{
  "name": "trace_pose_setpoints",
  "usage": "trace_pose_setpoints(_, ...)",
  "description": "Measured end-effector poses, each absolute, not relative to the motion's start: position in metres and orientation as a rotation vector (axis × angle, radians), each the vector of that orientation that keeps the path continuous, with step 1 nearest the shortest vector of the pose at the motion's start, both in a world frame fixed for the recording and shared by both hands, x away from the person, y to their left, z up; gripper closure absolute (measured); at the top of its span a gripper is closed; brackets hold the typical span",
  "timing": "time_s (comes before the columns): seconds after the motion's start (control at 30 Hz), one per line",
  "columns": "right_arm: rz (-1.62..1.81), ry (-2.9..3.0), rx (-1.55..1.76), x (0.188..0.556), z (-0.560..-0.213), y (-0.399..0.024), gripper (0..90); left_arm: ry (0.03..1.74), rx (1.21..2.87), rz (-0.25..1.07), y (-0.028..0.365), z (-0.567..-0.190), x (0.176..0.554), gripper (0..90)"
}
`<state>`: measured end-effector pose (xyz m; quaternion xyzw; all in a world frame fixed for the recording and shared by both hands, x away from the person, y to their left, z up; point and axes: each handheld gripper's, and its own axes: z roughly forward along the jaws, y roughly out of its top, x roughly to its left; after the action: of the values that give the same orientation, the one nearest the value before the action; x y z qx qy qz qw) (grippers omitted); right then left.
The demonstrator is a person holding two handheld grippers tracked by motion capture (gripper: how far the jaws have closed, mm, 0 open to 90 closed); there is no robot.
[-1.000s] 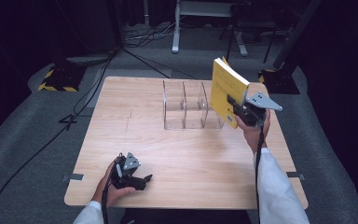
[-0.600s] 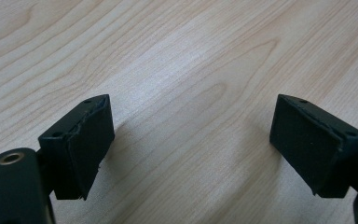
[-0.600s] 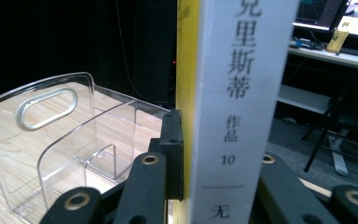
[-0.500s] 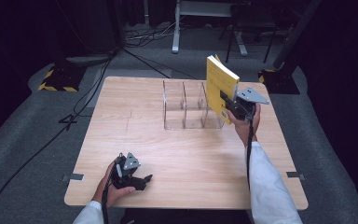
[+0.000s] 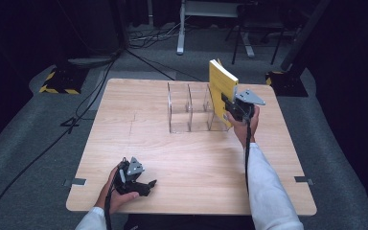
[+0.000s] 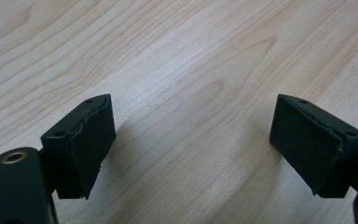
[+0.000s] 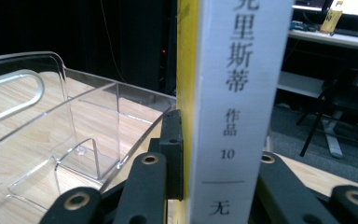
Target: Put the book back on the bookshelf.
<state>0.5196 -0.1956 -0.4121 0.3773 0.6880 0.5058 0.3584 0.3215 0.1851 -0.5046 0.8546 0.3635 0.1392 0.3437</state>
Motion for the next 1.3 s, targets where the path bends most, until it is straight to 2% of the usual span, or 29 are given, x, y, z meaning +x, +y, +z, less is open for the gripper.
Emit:
trace_pose_setpoints(0.43, 1.352, 1.768, 0.996, 0.525, -0.43, -0.19, 75.6, 0.944, 2.219, 0.365, 0.185, -0.505, 0.321, 14.8)
trace_pose_setpoints(1.3, 1.295, 1.787, 1.011, 0.517, -0.438, -0.191, 76.0, 0.921, 2.226, 0.356, 0.184, -0.505, 0.318, 15.0)
